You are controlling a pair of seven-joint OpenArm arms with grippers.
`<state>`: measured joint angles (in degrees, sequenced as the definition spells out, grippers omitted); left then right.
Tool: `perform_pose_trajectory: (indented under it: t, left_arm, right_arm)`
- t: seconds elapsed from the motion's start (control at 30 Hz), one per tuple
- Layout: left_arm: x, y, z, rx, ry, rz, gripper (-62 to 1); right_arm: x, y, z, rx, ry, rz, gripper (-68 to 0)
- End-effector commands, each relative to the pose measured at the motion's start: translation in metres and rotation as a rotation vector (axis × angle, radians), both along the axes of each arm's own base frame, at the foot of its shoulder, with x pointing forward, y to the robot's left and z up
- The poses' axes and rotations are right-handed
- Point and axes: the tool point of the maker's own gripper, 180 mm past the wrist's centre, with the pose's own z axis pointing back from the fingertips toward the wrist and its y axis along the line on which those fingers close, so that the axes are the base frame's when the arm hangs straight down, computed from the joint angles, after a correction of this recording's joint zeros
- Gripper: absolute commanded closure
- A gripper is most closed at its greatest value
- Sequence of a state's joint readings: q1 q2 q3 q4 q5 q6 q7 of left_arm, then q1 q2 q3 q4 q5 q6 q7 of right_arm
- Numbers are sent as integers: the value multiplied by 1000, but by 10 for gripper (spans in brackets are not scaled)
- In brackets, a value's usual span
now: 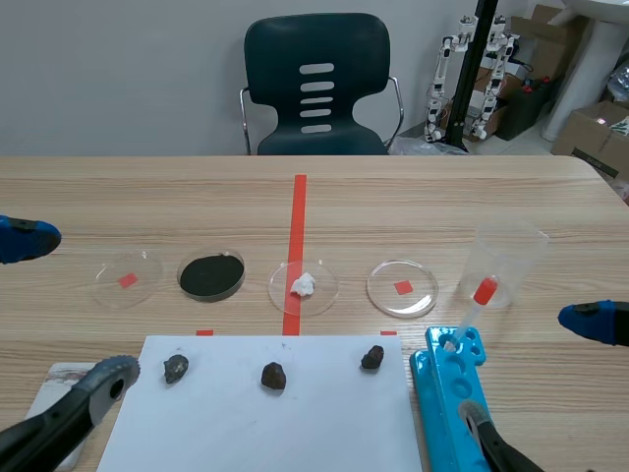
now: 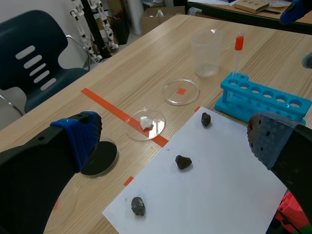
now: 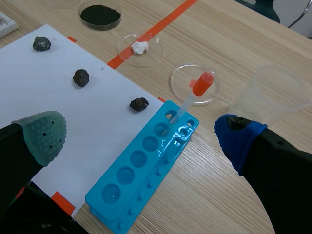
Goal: Pick up the left mineral with the left hand
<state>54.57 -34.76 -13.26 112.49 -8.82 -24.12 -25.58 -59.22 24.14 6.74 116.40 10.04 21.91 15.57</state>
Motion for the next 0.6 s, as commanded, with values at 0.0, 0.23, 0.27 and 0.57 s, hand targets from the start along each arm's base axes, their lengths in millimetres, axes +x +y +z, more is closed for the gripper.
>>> perform_pose_trajectory:
  t: [0.0,0.23,0.27,0.57]
  left_arm:
    - [0,-2,4,-28,-8,-4,-623]
    - [0,-2,2,-19,0,-2,-623]
    - [0,-2,2,-19,0,-2,-623]
    - [0,-2,2,-17,2,-1,-623]
  right_arm:
    - [4,0,5,13,-21,-4,-647]
    - [4,0,5,13,-21,-4,-647]
    - [4,0,5,13,-21,-4,-647]
    - [4,0,5,13,-21,-4,-647]
